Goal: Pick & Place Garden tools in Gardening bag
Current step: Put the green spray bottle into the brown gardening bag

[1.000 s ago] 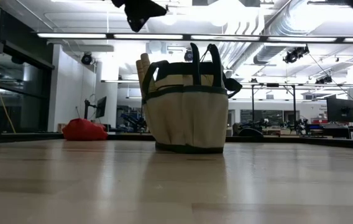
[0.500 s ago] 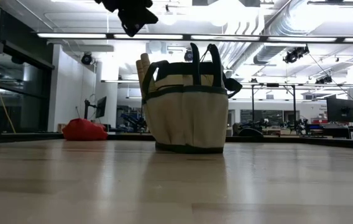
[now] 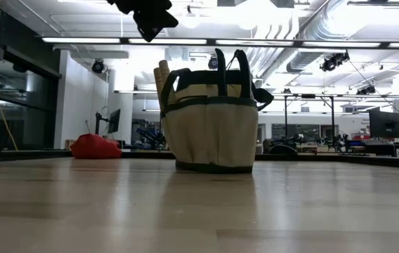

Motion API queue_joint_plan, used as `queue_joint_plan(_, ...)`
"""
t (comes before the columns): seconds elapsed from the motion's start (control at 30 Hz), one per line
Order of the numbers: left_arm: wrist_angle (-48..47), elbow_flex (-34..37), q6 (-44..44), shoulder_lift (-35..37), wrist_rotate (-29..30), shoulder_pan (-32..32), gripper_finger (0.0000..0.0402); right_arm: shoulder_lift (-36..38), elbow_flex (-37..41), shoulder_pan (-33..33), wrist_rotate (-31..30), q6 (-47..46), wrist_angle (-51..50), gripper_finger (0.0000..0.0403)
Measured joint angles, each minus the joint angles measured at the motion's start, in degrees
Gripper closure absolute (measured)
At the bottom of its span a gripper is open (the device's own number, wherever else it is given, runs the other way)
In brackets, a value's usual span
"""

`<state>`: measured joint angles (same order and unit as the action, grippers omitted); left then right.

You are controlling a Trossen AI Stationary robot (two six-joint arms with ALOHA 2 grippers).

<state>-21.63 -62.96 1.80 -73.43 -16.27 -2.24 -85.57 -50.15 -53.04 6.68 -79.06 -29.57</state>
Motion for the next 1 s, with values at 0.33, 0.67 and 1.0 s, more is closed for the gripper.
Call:
queue_joint_plan(0.33,-0.02,0.0,-0.3,-0.02,0.01,0.0,0.0234,-3.62,0.0,0.08,-9.37,3.61,0.71,0.015)
queue_joint_plan(0.67,-0.04,0.0,-0.26,-0.02,0.28,0.0,0.0234,-7.17,0.0,0.15,-10.32,11.84,2.72,0.015)
queue_joint_plan(1.0,-0.04,0.0,-0.07,-0.02,0.33,0.0,0.0234,-9.53,0.0,0.2,-11.69,15.75,2.96,0.015)
